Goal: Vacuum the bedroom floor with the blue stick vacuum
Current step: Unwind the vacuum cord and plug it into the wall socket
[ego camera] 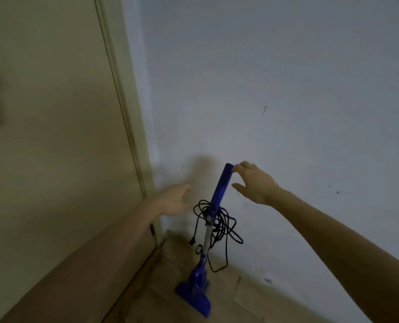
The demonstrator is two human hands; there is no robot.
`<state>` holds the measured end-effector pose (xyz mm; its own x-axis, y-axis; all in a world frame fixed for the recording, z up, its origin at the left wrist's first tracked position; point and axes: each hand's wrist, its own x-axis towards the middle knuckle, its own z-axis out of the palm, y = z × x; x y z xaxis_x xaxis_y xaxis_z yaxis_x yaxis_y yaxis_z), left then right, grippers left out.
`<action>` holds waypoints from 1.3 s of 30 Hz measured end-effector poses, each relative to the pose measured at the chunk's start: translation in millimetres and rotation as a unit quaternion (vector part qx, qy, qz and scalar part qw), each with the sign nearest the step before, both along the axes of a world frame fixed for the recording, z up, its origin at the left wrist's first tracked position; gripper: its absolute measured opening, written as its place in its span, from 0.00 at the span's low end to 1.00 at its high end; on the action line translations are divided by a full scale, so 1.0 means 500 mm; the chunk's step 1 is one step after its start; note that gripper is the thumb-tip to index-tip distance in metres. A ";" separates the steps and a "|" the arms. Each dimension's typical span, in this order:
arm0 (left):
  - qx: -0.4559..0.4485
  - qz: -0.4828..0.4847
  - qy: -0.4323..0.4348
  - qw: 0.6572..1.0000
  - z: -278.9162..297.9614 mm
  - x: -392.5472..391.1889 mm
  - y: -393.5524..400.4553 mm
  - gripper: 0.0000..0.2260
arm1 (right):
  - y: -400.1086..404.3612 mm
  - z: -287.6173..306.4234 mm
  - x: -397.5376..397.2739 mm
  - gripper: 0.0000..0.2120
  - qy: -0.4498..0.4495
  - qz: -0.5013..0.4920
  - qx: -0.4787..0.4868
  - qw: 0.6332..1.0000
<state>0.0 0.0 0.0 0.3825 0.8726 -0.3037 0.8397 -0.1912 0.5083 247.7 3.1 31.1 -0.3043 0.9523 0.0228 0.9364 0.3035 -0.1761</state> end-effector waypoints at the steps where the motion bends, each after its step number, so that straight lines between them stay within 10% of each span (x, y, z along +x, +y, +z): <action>1: -0.008 0.003 -0.002 1.000 -0.011 0.001 0.006 0.28 | 0.012 -0.010 -0.009 0.24 -0.009 0.000 0.012 1.000; 15: -0.134 -0.033 -0.285 0.948 -0.179 0.096 0.172 0.21 | 0.191 -0.094 -0.045 0.13 0.287 -0.177 -0.134 0.932; 29: -0.192 -0.175 -0.295 0.920 -0.204 0.161 0.100 0.14 | -0.023 -0.079 0.001 0.14 0.327 -0.359 -0.015 0.874; 39: -0.195 -0.342 -0.369 0.842 -0.054 0.397 -0.061 0.18 | -0.371 0.034 0.130 0.16 0.512 -0.459 0.167 0.706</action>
<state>198.4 -30.4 -26.9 0.9651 0.2607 0.0234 0.0301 -0.1996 0.9794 312.7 -182.2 47.9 0.7775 0.6266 0.0534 0.1986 -0.1641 -0.9662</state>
